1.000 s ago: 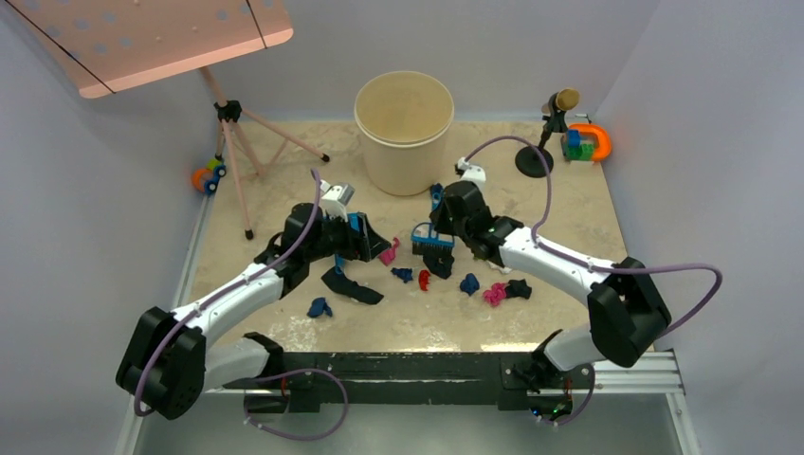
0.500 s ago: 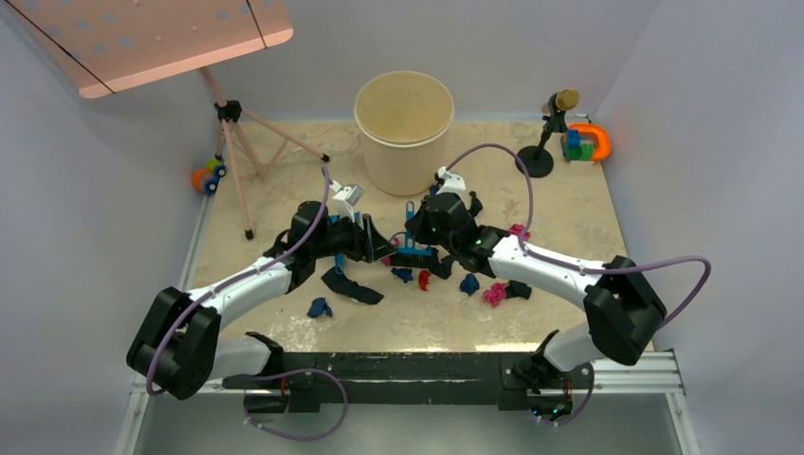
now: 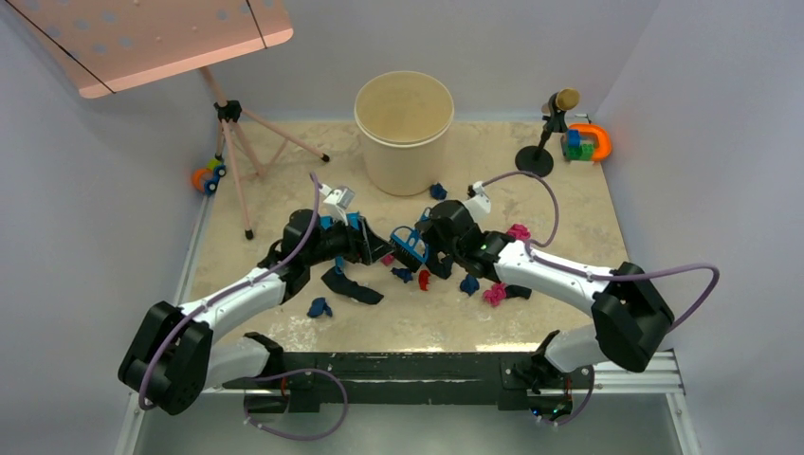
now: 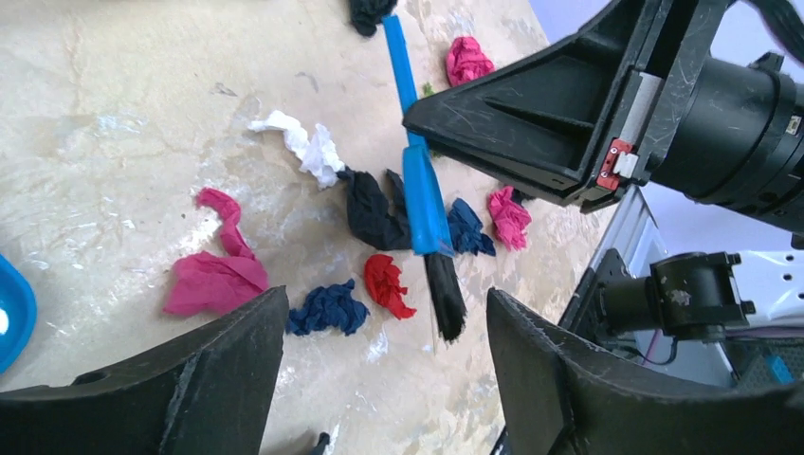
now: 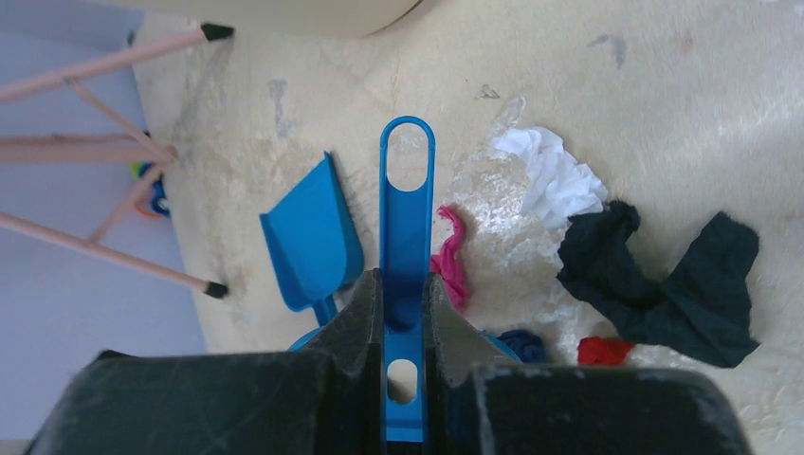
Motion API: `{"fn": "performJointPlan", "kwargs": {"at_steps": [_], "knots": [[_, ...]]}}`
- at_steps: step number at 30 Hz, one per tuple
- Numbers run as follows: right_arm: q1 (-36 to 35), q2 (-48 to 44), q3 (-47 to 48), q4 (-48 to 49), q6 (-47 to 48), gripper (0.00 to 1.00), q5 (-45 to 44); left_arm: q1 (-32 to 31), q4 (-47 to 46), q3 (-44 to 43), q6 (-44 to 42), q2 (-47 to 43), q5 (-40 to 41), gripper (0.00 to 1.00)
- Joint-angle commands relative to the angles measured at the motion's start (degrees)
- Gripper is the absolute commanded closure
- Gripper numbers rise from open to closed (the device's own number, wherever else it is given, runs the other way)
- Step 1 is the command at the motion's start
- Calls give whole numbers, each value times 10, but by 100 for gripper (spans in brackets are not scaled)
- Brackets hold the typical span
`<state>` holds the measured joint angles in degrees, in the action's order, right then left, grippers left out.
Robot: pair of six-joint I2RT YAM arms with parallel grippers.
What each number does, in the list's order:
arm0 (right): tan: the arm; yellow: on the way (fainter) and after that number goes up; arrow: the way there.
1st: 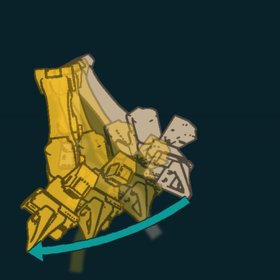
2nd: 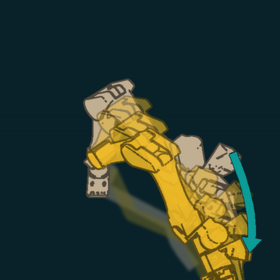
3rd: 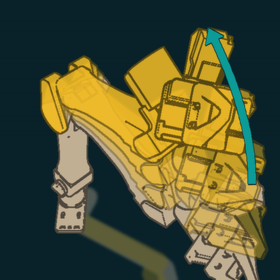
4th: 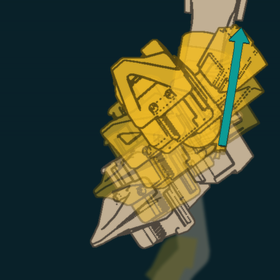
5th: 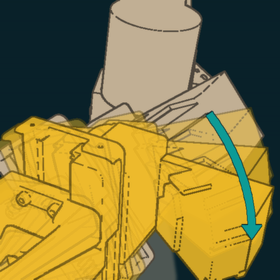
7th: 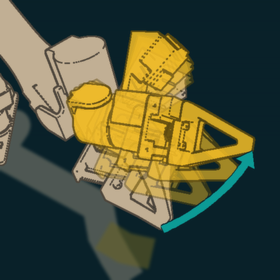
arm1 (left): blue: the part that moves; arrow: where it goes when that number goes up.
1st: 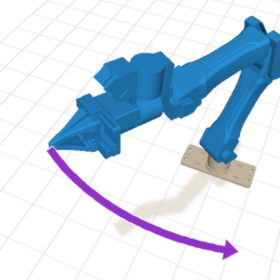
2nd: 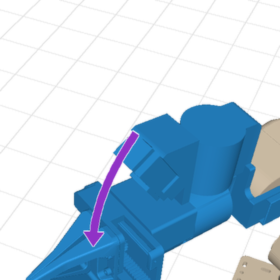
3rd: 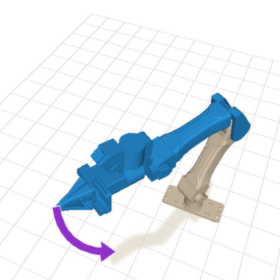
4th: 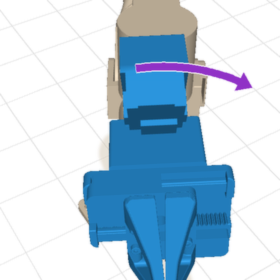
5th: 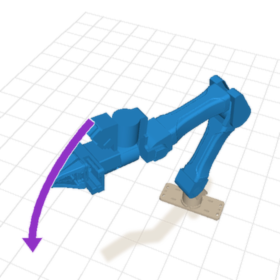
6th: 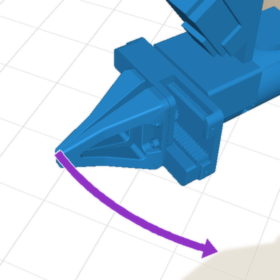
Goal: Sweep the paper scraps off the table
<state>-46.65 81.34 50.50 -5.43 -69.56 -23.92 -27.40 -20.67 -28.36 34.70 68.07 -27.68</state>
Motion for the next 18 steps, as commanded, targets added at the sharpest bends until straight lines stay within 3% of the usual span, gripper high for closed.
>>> {"fn": "performJointPlan", "kwargs": {"at_steps": [1,11,15,18], "knots": [[-11,-22,-20,5,-218,100,-47,1,-76,25,11,-22,36,18],[-59,-7,13,13,-311,100,-91,-2,-174,55,22,2,35,24],[-70,0,14,24,-310,100,-89,-3,-172,49,24,11,33,37],[-79,6,13,23,-314,100,-86,-3,-164,42,25,16,26,57]]}}
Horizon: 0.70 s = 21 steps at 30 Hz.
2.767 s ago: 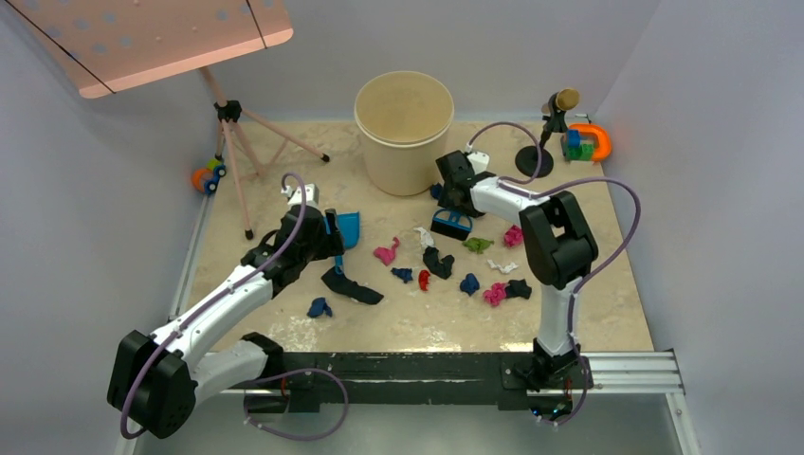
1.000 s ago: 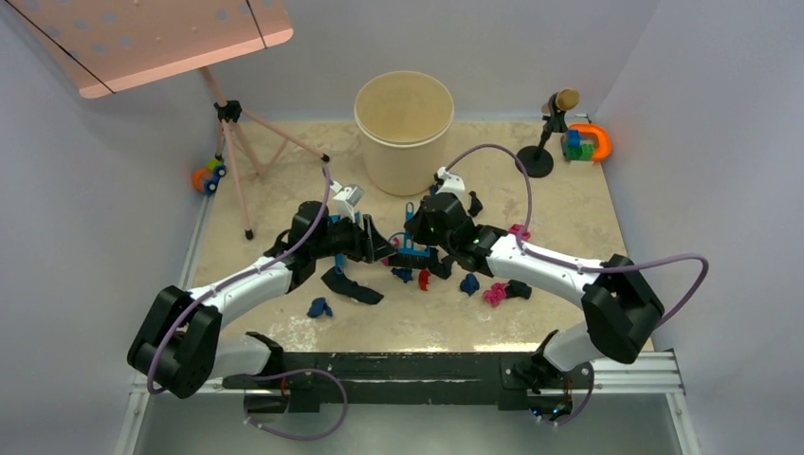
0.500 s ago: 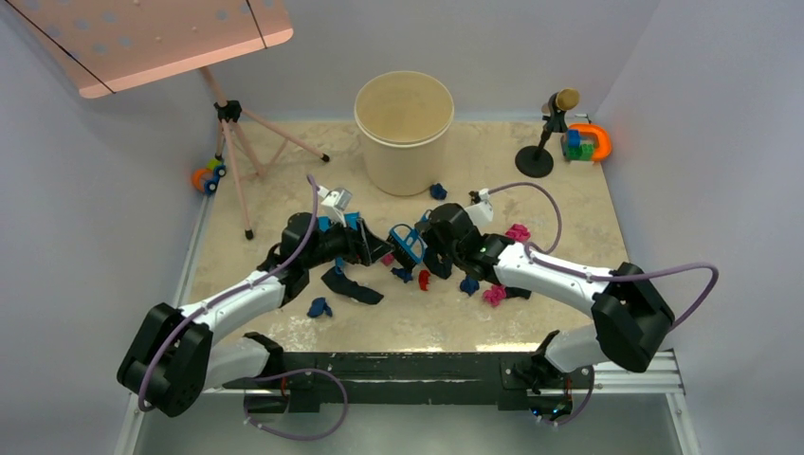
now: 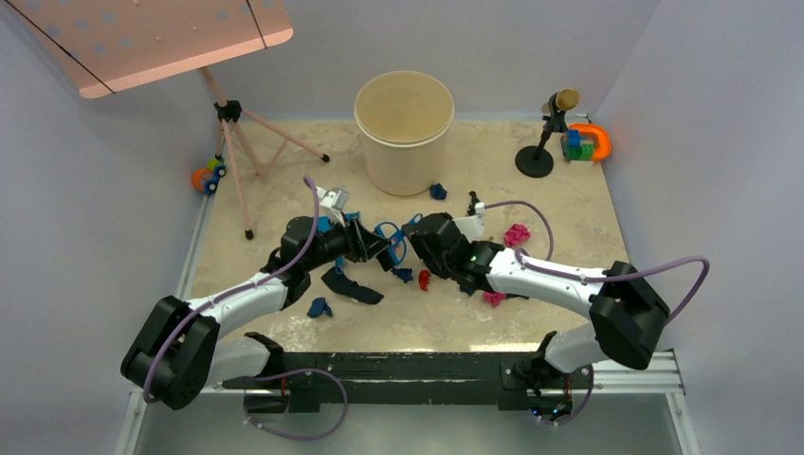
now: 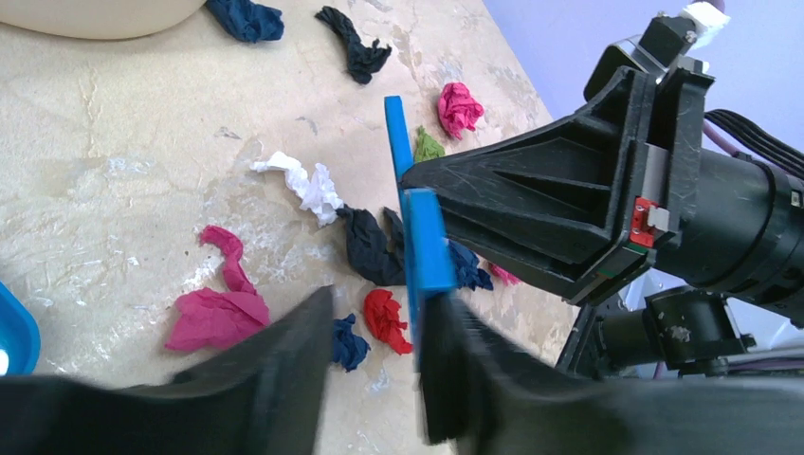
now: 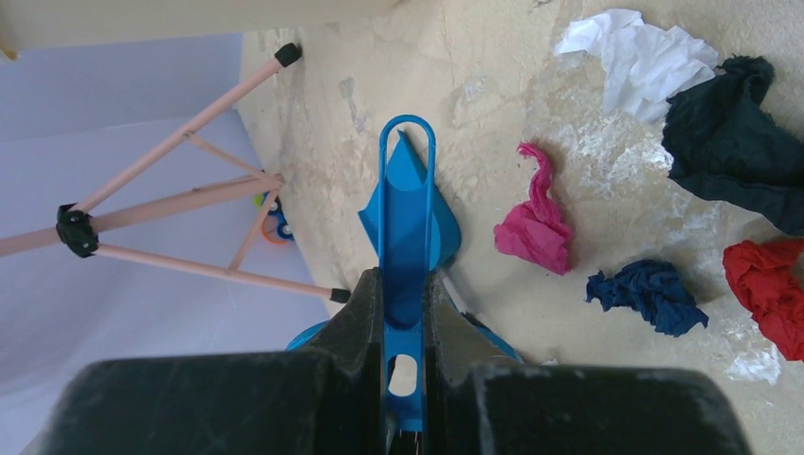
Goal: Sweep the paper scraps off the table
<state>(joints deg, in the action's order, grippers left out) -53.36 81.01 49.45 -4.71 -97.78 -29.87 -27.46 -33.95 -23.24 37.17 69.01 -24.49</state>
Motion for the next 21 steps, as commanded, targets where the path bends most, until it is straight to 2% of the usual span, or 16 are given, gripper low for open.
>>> {"fn": "performJointPlan", "kwargs": {"at_steps": [1,3,4,5,8,9,10,12,14,15,18,21], "knots": [[-15,9,23,17,-30,100,-27,-2,-25,-13,0,10,-8,65],[-17,7,18,21,-19,100,-23,-2,-15,-19,-1,12,-10,83],[-17,4,14,21,-15,94,-19,-2,-12,-22,-1,11,-13,94],[-17,-4,9,21,-3,81,-13,-2,-7,-23,-1,9,-13,100],[-17,-38,13,-27,74,27,-19,-1,19,-34,-8,4,-17,100],[-15,-52,18,-58,99,12,-33,-1,32,-39,-10,4,-20,100],[-11,-71,18,-69,158,7,-35,-1,40,-44,-12,7,-27,100],[19,-118,-10,-31,274,6,7,-1,40,-52,-10,17,-50,100],[85,-174,-69,50,381,7,122,-1,29,-60,-3,31,-82,100],[125,-191,-82,58,419,9,188,-1,23,-65,2,39,-103,100],[212,-232,-89,22,560,13,303,-1,-10,-82,29,70,-178,100],[219,-287,-96,2,684,13,342,0,-81,-89,79,110,-243,100]]}}
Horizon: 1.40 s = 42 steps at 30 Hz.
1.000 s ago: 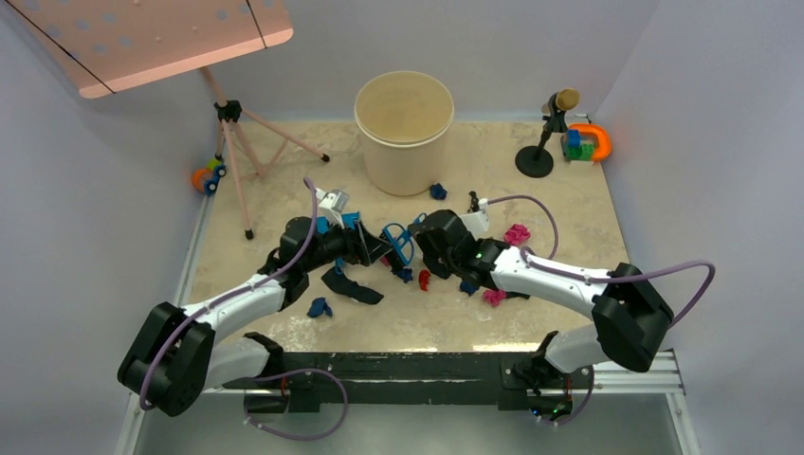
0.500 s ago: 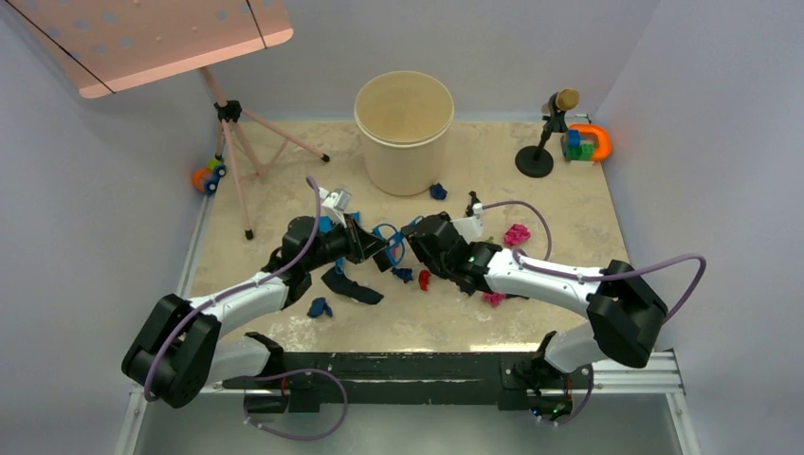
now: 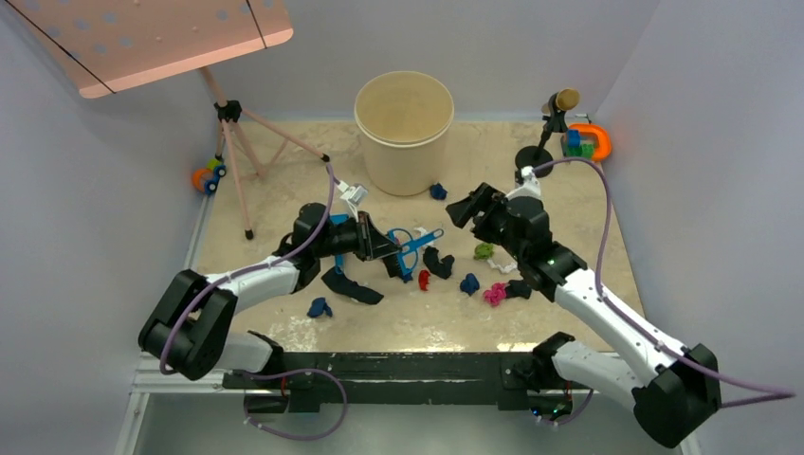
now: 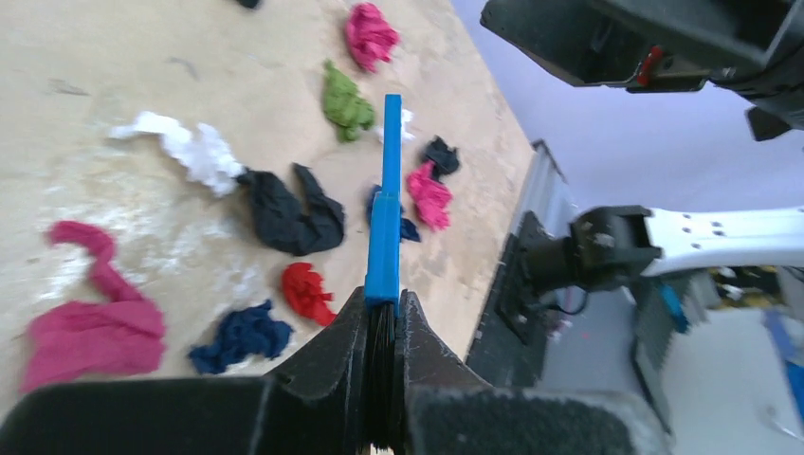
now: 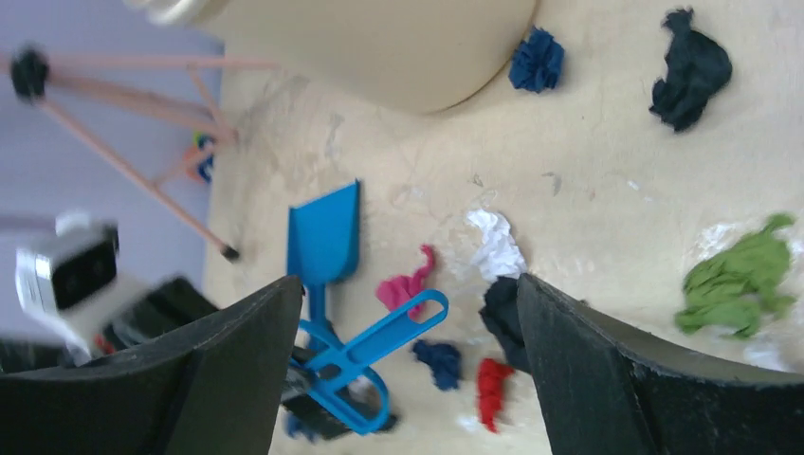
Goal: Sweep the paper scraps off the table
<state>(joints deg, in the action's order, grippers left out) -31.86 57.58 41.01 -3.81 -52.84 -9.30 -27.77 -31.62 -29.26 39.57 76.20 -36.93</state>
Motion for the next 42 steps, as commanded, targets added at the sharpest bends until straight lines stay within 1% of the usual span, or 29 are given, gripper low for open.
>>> {"fn": "performJointPlan", "kwargs": {"at_steps": [1,3,5,7,8,9,11,20,22,24,28,31,32,35,37,40,42], "knots": [[4,-72,-19,-6,261,12,150,3,-134,-30,78,52,-137,100],[4,-101,-33,-1,290,11,168,3,-211,-30,131,78,-173,100],[4,-118,-45,9,308,10,224,3,-299,-28,195,108,-203,100],[4,-129,-58,26,308,10,267,3,-396,-31,267,153,-227,100],[4,-132,-62,29,307,10,278,3,-459,-35,310,178,-237,100],[3,-134,-66,32,302,10,282,3,-495,-44,343,198,-245,100],[4,-133,-73,29,300,10,282,1,-500,-57,357,217,-254,100],[4,-121,-85,5,298,10,248,0,-499,-49,346,192,-259,100],[5,-116,-75,-16,289,10,189,0,-500,-47,343,184,-260,100],[12,-118,-70,-28,288,9,156,0,-499,-44,341,178,-261,100],[32,-130,-66,-26,283,9,147,0,-499,-43,341,176,-262,100],[47,-121,-55,-26,285,9,174,0,-499,-44,342,174,-264,100],[53,-116,-52,-25,285,9,198,0,-499,-44,342,173,-265,100],[63,-100,-54,15,285,11,326,-3,-499,-46,342,169,-269,100],[64,-82,-48,30,283,12,395,-5,-499,-47,343,167,-272,100],[64,-65,-44,35,285,15,456,-8,-499,-47,343,163,-275,100],[64,-68,-44,35,286,19,478,-9,-499,-48,343,161,-277,100]]}}
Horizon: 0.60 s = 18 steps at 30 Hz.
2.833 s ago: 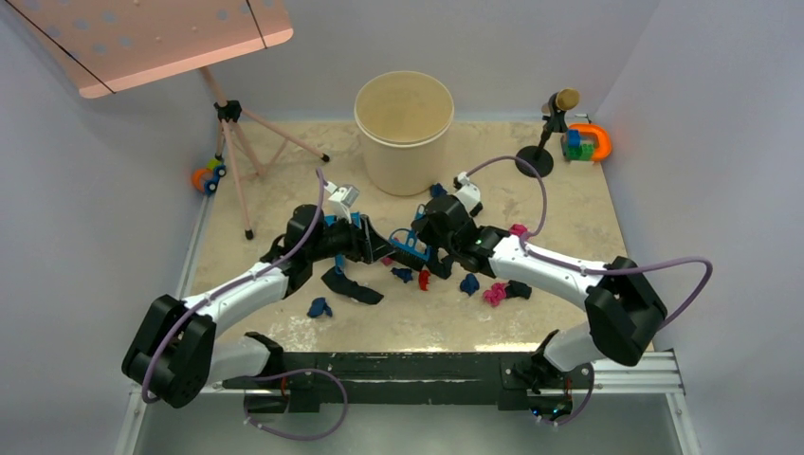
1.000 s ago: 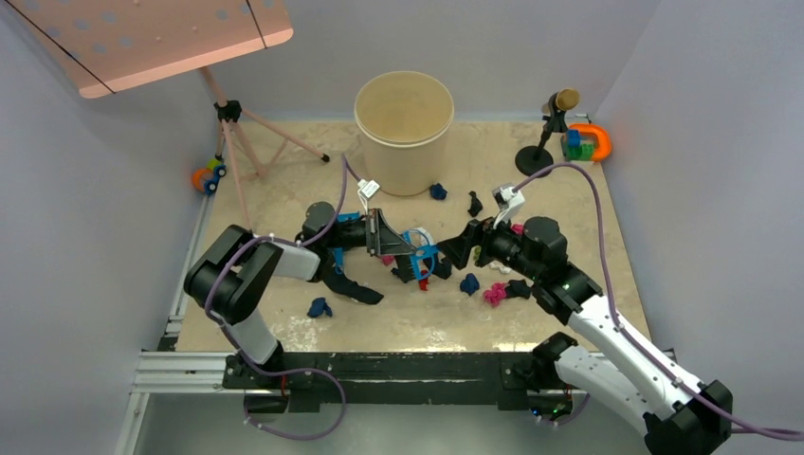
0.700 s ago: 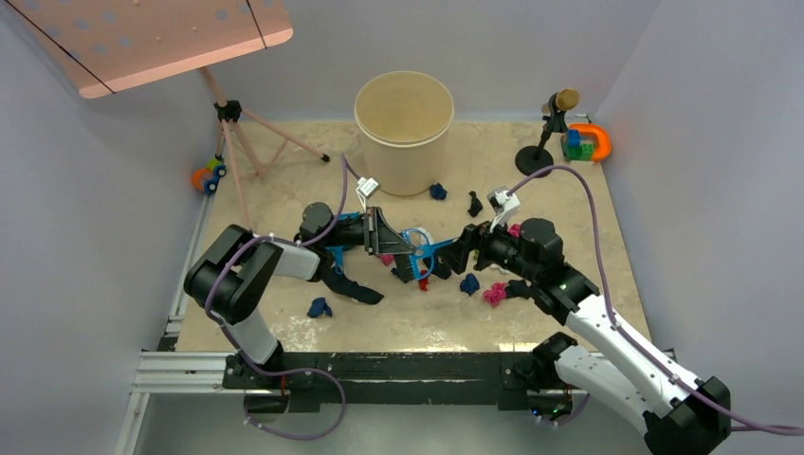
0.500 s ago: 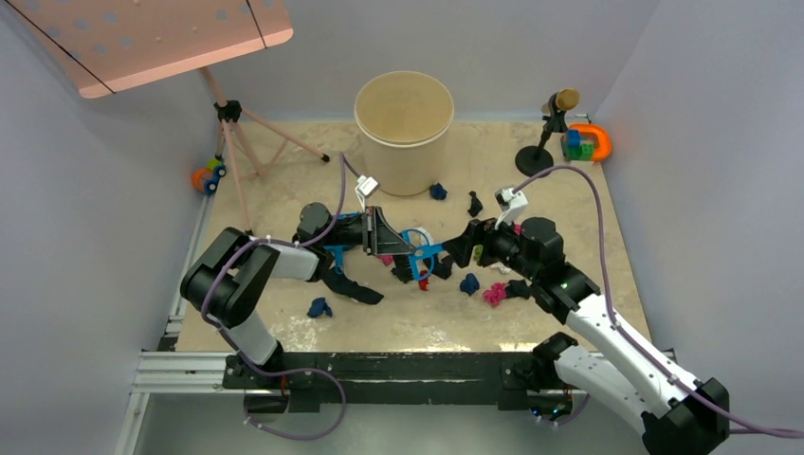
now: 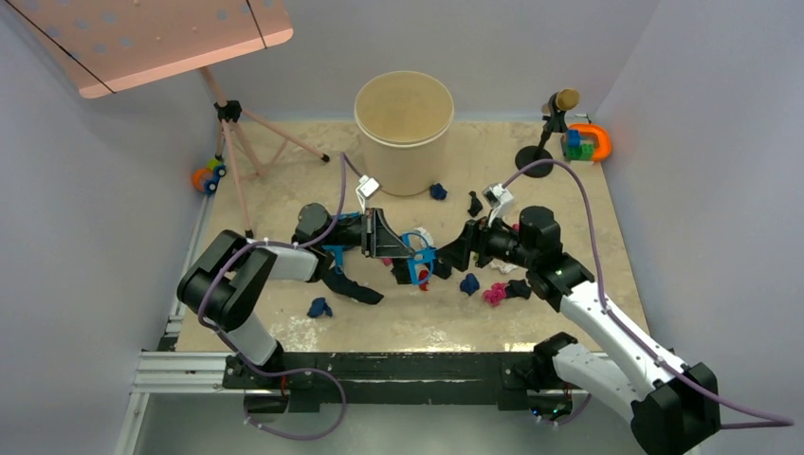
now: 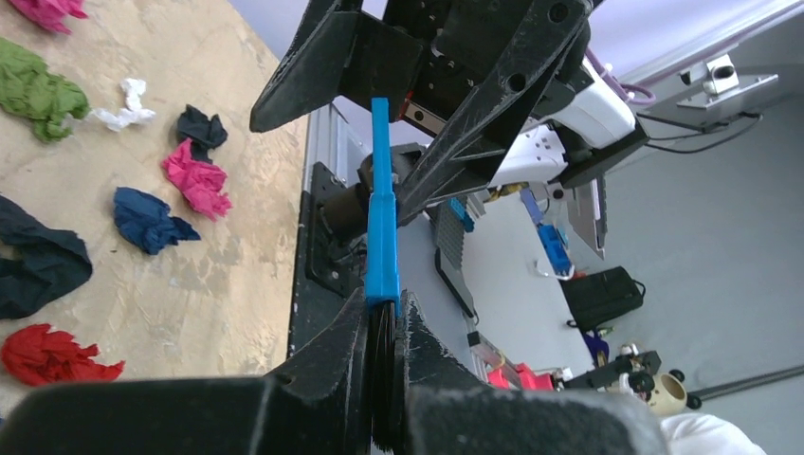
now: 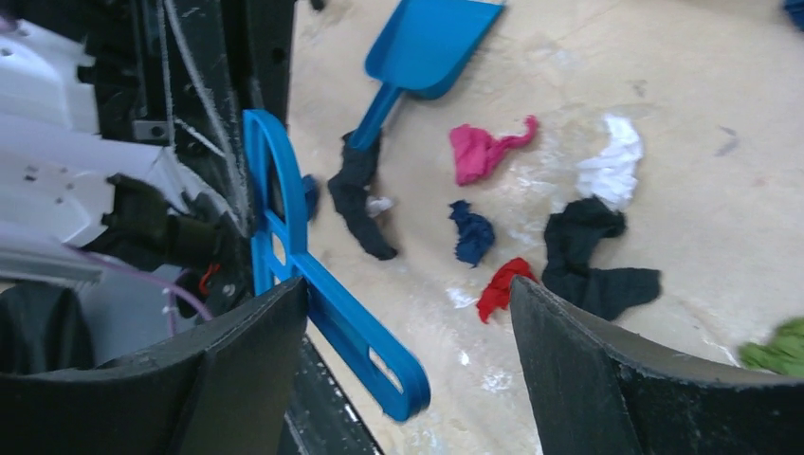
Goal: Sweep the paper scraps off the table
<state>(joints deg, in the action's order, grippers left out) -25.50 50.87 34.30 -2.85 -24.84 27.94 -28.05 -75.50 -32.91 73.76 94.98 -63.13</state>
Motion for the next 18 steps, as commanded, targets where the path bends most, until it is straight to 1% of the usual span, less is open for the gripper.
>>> {"fn": "performJointPlan", "kwargs": {"at_steps": [1,5,6,8,10,13,17,18], "knots": [[1,-4,23,25,7,21,109,-7,-61,-11,1,-28,-15,100],[1,-18,27,25,8,30,113,-9,-61,-12,1,-27,-17,100],[2,-21,27,23,9,31,113,-9,-61,-13,1,-26,-18,100],[2,-27,27,20,10,37,117,-10,-61,-13,1,-26,-21,100],[3,-31,27,16,11,38,119,-11,-61,-13,0,-25,-21,100],[3,-40,25,10,10,44,121,-11,-61,-13,-1,-26,-22,100],[4,-47,23,1,8,56,111,-11,-61,-13,-4,-26,-23,100],[4,-48,23,-1,8,57,107,-11,-61,-13,-4,-27,-23,100]]}}
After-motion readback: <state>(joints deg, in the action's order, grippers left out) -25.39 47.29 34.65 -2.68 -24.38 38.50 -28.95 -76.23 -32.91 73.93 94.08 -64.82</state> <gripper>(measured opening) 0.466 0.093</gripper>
